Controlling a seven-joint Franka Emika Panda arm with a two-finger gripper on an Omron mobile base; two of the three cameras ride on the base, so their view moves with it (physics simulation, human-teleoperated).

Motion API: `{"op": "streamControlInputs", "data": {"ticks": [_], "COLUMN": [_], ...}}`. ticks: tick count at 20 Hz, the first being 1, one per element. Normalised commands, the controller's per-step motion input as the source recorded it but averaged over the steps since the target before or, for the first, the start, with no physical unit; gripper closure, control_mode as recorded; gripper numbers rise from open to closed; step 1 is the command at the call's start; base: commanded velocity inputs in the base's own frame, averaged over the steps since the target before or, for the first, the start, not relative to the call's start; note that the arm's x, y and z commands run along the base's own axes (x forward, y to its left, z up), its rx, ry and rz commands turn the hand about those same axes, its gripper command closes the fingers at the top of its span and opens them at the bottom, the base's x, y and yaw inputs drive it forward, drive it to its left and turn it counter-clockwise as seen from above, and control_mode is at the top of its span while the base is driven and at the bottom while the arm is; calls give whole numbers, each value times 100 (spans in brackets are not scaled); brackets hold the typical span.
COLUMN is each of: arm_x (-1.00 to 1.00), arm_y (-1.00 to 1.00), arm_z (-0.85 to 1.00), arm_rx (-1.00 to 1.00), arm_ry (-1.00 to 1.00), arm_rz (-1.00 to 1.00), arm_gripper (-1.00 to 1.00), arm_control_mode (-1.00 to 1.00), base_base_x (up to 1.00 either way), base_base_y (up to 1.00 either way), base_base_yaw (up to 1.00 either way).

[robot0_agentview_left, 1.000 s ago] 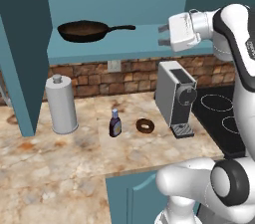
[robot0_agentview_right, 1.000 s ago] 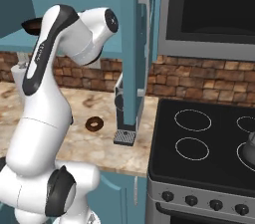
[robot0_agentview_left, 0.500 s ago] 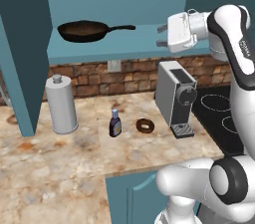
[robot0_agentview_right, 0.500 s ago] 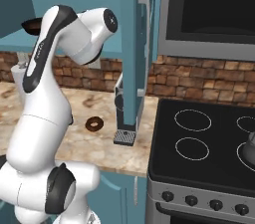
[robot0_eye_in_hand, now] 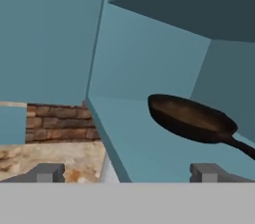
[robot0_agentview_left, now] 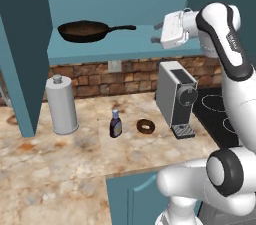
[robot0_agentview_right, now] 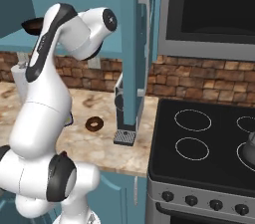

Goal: Pick the pan from the cabinet and place it on the stove. Then turn on the stove burner for the pan.

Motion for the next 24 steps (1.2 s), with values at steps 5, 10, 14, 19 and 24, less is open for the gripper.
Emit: {"op": "streamControlInputs", "data": {"ticks": [5,10,14,19,24], "arm_x": [48,39,30,26,24], "arm_y": [2,0,0,0,1], "arm_z": [-1,-5,0,-1,-6], "arm_rx": [0,-1,-2,-3,-4], "arm_ry": [0,0,0,2,3], "arm_rz": [0,0,0,2,2], "arm_gripper": [-100,-100,-100,-100,-100], "arm_control_mode": [-100,-100,-100,-100,-100], "base_base_x": [0,0,0,0,0], "base_base_y": [0,0,0,0,0], "base_base_yaw": [0,0,0,0,0]}}
